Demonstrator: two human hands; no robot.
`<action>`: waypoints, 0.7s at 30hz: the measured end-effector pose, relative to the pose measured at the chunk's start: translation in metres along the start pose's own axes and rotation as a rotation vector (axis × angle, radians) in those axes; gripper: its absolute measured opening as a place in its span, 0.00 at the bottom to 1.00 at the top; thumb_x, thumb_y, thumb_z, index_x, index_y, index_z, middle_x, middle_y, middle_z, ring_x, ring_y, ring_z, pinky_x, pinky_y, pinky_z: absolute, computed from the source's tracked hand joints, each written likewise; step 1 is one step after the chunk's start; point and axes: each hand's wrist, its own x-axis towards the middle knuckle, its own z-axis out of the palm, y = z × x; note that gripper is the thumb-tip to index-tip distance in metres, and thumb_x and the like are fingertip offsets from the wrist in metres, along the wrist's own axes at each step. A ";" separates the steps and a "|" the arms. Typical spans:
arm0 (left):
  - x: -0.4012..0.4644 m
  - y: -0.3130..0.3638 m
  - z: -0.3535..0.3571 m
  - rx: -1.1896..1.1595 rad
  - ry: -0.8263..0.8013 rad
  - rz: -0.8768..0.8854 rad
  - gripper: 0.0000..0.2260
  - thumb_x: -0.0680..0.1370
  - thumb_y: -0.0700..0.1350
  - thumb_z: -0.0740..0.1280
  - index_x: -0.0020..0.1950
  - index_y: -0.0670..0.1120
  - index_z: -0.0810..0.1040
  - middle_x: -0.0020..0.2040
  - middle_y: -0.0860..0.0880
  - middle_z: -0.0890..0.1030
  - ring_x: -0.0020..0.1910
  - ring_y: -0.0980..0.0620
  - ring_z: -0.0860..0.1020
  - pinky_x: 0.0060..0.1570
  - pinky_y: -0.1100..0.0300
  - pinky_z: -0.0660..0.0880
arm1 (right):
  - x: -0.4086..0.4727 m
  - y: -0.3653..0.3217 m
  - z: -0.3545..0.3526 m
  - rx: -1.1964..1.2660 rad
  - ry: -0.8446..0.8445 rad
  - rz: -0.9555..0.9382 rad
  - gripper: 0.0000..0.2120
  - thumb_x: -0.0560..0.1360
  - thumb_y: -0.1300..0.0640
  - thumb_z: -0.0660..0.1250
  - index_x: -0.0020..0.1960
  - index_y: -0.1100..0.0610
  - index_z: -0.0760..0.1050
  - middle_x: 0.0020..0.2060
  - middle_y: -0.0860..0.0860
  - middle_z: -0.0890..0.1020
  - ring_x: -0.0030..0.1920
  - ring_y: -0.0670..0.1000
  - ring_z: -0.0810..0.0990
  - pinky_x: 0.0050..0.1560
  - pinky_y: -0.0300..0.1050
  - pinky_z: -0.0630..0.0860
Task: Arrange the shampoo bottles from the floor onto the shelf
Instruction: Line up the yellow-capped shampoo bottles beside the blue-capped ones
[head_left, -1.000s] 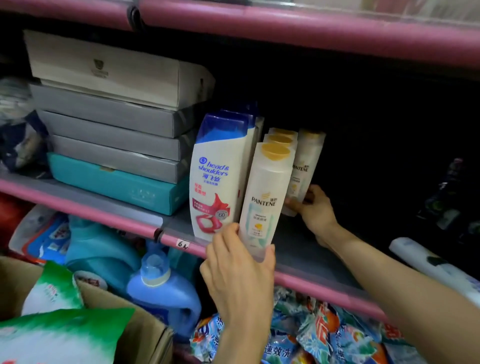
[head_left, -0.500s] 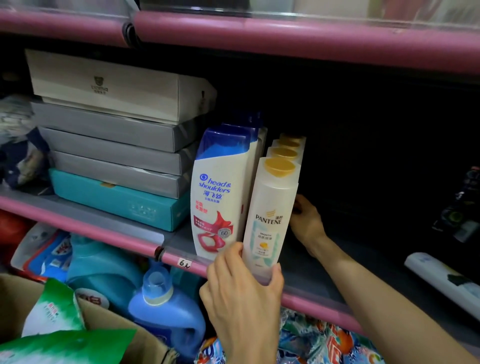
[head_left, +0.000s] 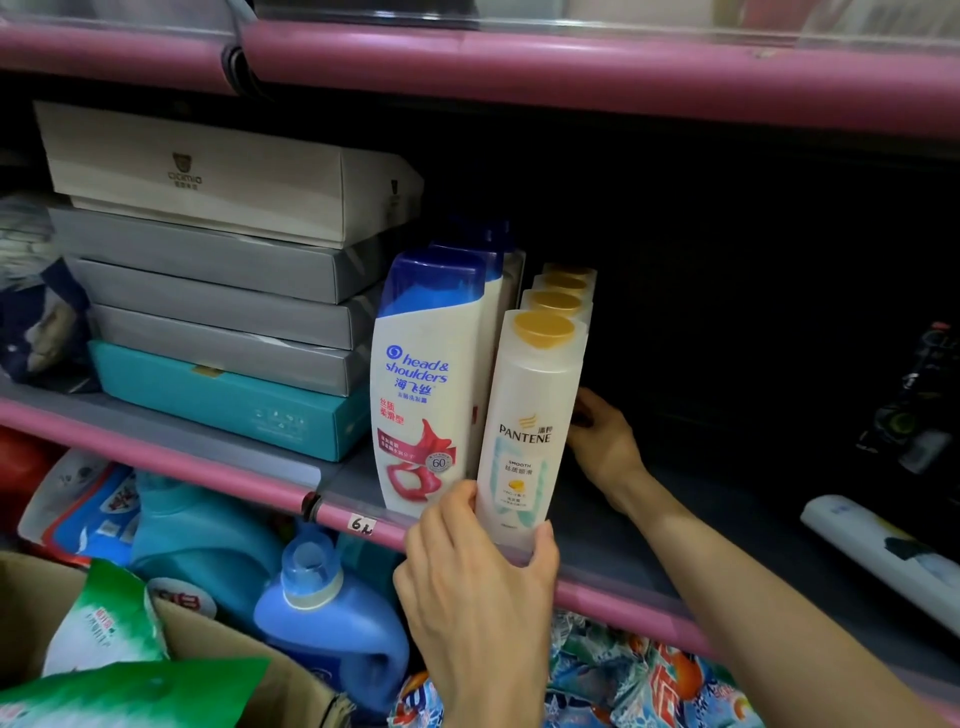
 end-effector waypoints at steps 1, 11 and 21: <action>0.000 0.000 0.000 0.000 0.003 0.003 0.27 0.63 0.55 0.77 0.58 0.48 0.75 0.53 0.50 0.79 0.55 0.47 0.74 0.52 0.53 0.69 | 0.000 0.000 0.000 -0.002 -0.001 0.001 0.18 0.75 0.57 0.69 0.64 0.50 0.74 0.56 0.48 0.80 0.55 0.50 0.79 0.58 0.49 0.77; 0.000 -0.001 0.002 0.016 0.024 0.023 0.26 0.63 0.55 0.77 0.57 0.47 0.75 0.53 0.49 0.79 0.54 0.47 0.75 0.51 0.51 0.70 | -0.001 0.000 0.000 0.000 0.017 0.004 0.19 0.74 0.58 0.70 0.64 0.51 0.74 0.55 0.48 0.80 0.52 0.48 0.79 0.53 0.43 0.76; -0.003 -0.003 -0.016 -0.021 -0.037 0.115 0.25 0.70 0.53 0.72 0.64 0.49 0.70 0.59 0.52 0.74 0.59 0.51 0.70 0.55 0.58 0.66 | -0.025 -0.013 -0.026 -0.086 0.003 0.085 0.22 0.74 0.62 0.70 0.67 0.58 0.70 0.59 0.55 0.79 0.55 0.51 0.77 0.55 0.43 0.74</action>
